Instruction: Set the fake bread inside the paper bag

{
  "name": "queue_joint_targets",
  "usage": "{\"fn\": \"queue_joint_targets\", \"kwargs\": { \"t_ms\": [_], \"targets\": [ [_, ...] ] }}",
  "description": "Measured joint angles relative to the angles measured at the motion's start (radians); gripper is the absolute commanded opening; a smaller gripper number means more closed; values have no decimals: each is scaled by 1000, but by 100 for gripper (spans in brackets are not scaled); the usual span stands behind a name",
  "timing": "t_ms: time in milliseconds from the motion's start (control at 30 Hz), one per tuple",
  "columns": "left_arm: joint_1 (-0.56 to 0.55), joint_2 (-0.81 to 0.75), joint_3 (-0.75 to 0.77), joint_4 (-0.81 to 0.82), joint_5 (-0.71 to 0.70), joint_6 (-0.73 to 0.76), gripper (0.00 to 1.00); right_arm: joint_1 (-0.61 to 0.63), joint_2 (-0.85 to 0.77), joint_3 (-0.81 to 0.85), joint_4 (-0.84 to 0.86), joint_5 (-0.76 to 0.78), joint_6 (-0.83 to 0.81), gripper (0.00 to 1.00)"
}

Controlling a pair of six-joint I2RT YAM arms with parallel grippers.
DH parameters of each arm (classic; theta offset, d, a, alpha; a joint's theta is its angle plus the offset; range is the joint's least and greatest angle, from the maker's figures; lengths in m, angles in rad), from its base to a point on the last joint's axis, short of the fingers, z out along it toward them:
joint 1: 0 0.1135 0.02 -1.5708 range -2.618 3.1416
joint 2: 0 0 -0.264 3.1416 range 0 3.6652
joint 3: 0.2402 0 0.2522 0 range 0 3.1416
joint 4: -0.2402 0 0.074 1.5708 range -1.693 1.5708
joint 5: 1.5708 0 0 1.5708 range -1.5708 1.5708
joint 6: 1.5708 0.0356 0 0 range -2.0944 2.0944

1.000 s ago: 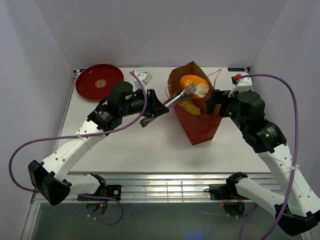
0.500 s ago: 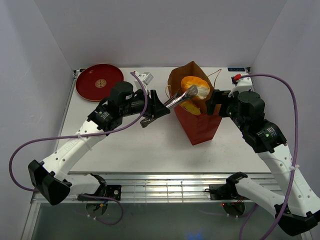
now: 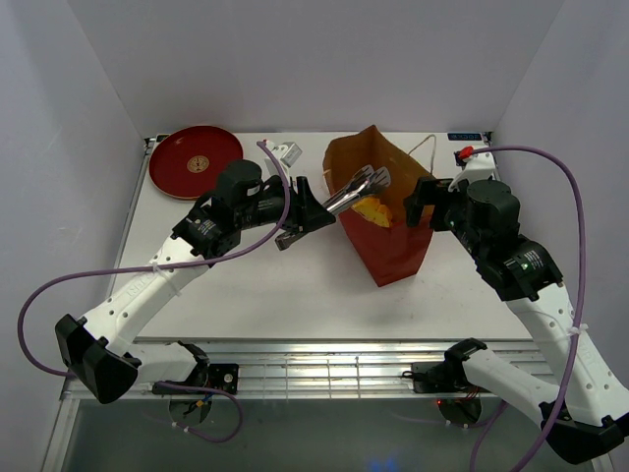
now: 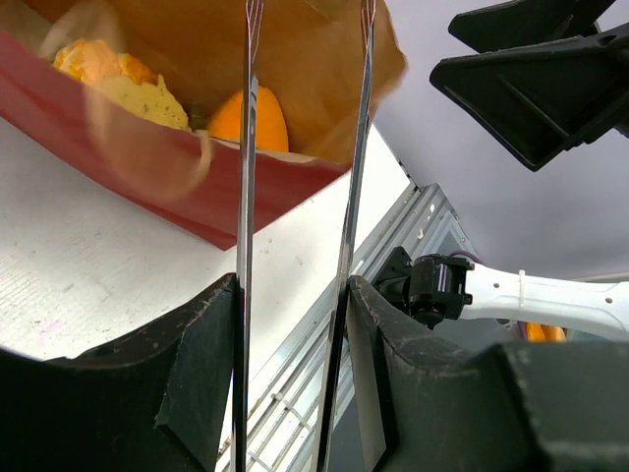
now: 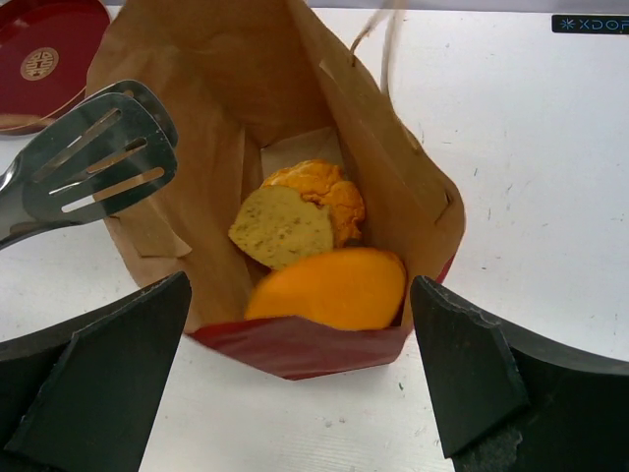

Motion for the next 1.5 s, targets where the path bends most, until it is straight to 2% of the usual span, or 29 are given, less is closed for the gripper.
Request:
{"fn": "queue_joint_targets", "kwargs": {
  "t_ms": [400, 700, 833, 1133, 1367, 1500],
  "targets": [
    [0, -30, 0, 12, -20, 10, 55, 0, 0, -11, 3, -3, 0, 98],
    [0, -135, -1, 44, -125, 49, 54, 0, 0, -11, 3, -3, 0, 98],
    [0, -182, -2, 40, -214, 74, 54, 0, 0, -11, 3, -3, 0, 98],
    [0, -290, -24, -9, -544, 150, 55, 0, 0, -11, 3, -4, 0, 98],
    [0, -329, -133, -22, -776, 216, 56, 0, 1, -11, 3, -8, 2, 98],
    [0, -344, -249, 36, -892, 233, 56, 0, 10, -11, 6, -24, 7, 98]
  ]
}}
